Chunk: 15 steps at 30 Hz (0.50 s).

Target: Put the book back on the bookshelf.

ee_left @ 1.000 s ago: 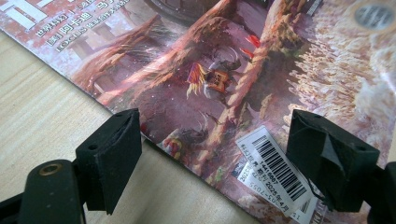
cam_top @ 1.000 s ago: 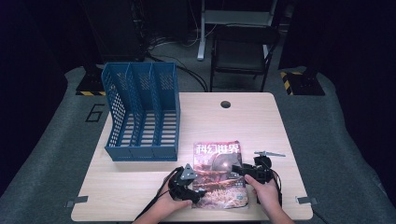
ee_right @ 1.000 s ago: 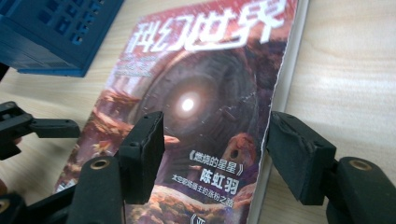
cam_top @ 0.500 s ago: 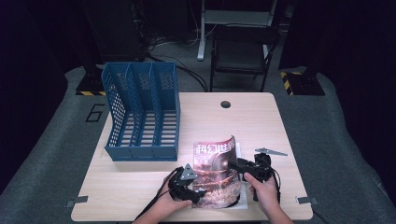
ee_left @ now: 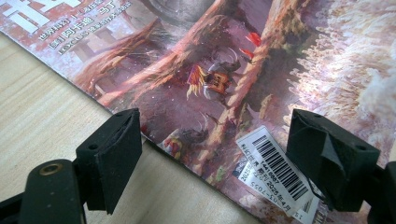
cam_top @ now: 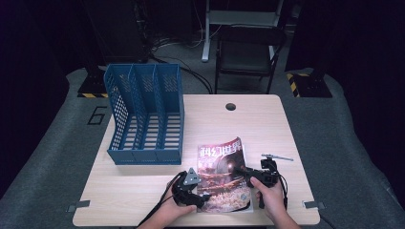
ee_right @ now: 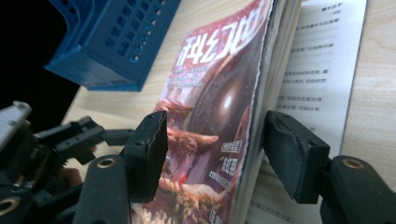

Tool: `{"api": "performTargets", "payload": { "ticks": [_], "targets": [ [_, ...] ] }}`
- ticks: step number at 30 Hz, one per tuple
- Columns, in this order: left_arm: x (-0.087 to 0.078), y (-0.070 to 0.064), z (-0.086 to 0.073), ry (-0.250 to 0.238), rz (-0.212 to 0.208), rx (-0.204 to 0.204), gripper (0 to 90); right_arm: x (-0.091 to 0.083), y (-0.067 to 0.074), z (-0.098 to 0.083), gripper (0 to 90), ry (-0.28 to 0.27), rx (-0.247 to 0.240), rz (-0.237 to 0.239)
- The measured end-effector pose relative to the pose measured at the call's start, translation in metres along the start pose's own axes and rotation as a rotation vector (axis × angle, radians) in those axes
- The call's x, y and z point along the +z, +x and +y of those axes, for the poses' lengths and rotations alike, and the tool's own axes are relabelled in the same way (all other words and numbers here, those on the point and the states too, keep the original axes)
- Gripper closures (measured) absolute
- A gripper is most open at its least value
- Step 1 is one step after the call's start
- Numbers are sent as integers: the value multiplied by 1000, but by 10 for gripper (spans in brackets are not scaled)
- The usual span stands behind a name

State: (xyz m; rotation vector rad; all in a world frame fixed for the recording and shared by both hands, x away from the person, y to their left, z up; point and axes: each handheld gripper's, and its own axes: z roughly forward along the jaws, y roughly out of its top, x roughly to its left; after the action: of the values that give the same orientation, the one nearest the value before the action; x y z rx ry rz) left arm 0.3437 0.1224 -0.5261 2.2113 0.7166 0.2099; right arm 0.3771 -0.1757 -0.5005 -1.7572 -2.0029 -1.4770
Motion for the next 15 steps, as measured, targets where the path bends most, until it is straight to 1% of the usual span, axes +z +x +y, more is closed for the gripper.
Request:
{"api": "performTargets", "payload": {
  "ticks": [3, 4, 5, 6, 7, 8, 9, 11, 12, 13, 15],
  "targets": [
    [0, 0, 0, -1, -1, 0, 182, 3, -1, 2, 399, 26, -25, -20],
    [0, 0, 0, 0, -1, 1, 182, 6, -4, 3, 397, 44, -24, -28],
    [0, 0, 0, 0, -1, 1, 182, 6, -4, 3, 397, 44, -24, -28],
    [0, 0, 0, 0, -1, 1, 182, 8, -6, 4, 397, 62, -21, -32],
    [0, 0, 0, -1, 0, 1, 182, 11, -8, 4, 396, 84, -32, -34],
    [0, 0, 0, -2, 0, 1, 182, 15, -10, 5, 391, 114, -40, -33],
    [0, 0, 0, -2, 0, 1, 182, 15, -10, 5, 391, 114, -40, -33],
    [0, 0, 0, -3, -1, 1, 182, 18, -14, 8, 394, 139, -31, -7],
    [0, 0, 0, -3, -2, 1, 182, 18, -14, 8, 394, 139, -31, -7],
    [0, 0, 0, -3, -2, 2, 182, 19, -14, 8, 394, 152, -35, -8],
    [0, 0, -1, -11, 0, 2, 182, 21, -12, 9, 397, 174, -65, -17]
  ]
}}
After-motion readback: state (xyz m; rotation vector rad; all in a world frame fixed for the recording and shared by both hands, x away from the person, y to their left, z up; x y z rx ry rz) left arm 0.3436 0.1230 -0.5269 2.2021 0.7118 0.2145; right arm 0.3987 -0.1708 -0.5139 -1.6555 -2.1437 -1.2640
